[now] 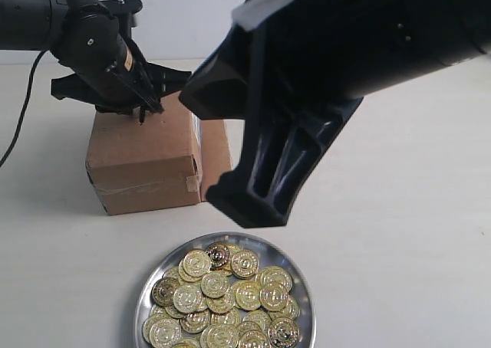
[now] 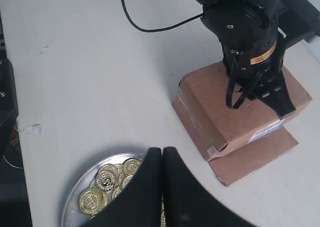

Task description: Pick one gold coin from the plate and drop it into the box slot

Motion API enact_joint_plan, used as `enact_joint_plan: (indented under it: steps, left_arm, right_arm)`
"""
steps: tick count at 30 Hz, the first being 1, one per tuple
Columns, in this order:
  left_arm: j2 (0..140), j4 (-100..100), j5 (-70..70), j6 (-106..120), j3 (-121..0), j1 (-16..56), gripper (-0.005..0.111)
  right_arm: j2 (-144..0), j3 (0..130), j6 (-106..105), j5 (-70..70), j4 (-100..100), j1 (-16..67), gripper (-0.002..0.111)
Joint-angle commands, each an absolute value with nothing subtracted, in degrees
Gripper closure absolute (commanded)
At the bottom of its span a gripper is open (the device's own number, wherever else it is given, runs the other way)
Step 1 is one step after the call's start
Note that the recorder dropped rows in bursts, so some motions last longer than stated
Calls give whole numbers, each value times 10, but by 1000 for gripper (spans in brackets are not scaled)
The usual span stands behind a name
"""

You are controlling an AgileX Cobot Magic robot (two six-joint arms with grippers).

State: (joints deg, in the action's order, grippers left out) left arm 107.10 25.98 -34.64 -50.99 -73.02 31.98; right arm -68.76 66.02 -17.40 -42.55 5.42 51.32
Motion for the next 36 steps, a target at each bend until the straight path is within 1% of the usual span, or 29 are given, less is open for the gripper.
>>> enact_joint_plan:
  steps: [1, 5, 7, 8, 9, 10, 11, 13, 18, 27, 36]
  left_arm:
    - [1068, 264, -340, -509, -734, 321, 65]
    - [1027, 263, -340, -479, -734, 321, 65]
    - [984, 246, -341, -449, -734, 321, 70]
    - [950, 223, -343, -410, -734, 321, 82]
    - [930, 210, -346, -393, -734, 321, 90]
    - [909, 194, -347, -366, -734, 321, 100]
    - [887, 178, -347, -335, -734, 321, 106]
    - [847, 161, -347, -296, -734, 325, 107]
    - [746, 160, -351, -266, -734, 340, 107]
    - [636, 162, -351, -266, -734, 340, 107]
    - [613, 162, -351, -266, -734, 340, 107]
  right_arm:
    - [-684, 663, -178, -421, 57, 513, 108]
    - [-684, 663, -178, -419, 55, 513, 108]
    - [-683, 663, -178, -395, 50, 513, 108]
    - [-677, 663, -178, -365, 32, 513, 108]
    - [-673, 663, -178, -342, 24, 513, 108]
    - [-666, 663, -178, -313, 15, 513, 108]
    - [-661, 663, -178, -282, 9, 513, 108]
    - [-646, 663, -178, -223, -4, 513, 108]
    - [-615, 663, -177, -135, -5, 513, 108]
    - [-593, 663, -177, -133, 0, 513, 108]
    - [-593, 663, -177, -133, 0, 513, 108]
